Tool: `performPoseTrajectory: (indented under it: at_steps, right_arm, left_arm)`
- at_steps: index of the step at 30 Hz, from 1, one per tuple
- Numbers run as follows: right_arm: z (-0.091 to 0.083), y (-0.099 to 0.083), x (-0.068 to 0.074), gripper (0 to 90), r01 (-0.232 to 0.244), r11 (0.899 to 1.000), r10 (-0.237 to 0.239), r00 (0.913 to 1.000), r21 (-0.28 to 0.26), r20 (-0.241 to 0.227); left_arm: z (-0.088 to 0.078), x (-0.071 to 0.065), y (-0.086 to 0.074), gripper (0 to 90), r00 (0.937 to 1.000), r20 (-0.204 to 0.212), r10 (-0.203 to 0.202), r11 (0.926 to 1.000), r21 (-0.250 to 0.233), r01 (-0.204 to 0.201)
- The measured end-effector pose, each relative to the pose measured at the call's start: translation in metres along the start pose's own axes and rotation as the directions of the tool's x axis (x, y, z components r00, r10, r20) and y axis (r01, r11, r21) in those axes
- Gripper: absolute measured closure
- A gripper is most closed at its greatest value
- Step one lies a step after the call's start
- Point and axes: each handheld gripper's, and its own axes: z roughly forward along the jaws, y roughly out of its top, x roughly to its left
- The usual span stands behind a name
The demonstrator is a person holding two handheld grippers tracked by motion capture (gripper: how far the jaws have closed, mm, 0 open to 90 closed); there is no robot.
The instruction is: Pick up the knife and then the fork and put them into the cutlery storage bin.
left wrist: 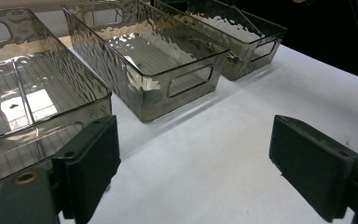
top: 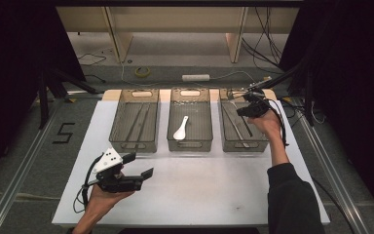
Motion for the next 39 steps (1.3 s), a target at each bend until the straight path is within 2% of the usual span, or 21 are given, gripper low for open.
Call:
performPoseTrajectory:
  at_steps: [9,18,28,39]
  right_arm:
    - [0.011,-0.008,0.001,85.3,-0.009,1.000,0.009,0.9999,0.006,-0.005]
    - [0.021,-0.010,0.008,85.3,-0.024,1.000,0.024,0.9996,0.019,-0.015]
    - [0.031,-0.015,0.011,85.2,-0.068,0.997,0.068,0.9976,0.035,-0.015]
    - [0.037,-0.017,0.013,85.1,-0.090,0.994,0.091,0.9957,0.061,-0.012]
  left_arm:
    - [0.000,0.000,0.000,15.5,1.0000,-0.001,0.002,1.0000,0.001,-0.002]
    - [0.000,0.000,0.000,15.5,1.0000,-0.001,0.002,1.0000,0.001,-0.002]
    - [0.000,0.000,0.000,15.5,1.0000,-0.001,0.004,1.0000,0.002,-0.004]
    - [0.000,0.000,0.000,15.5,1.0000,-0.002,0.004,1.0000,0.002,-0.004]
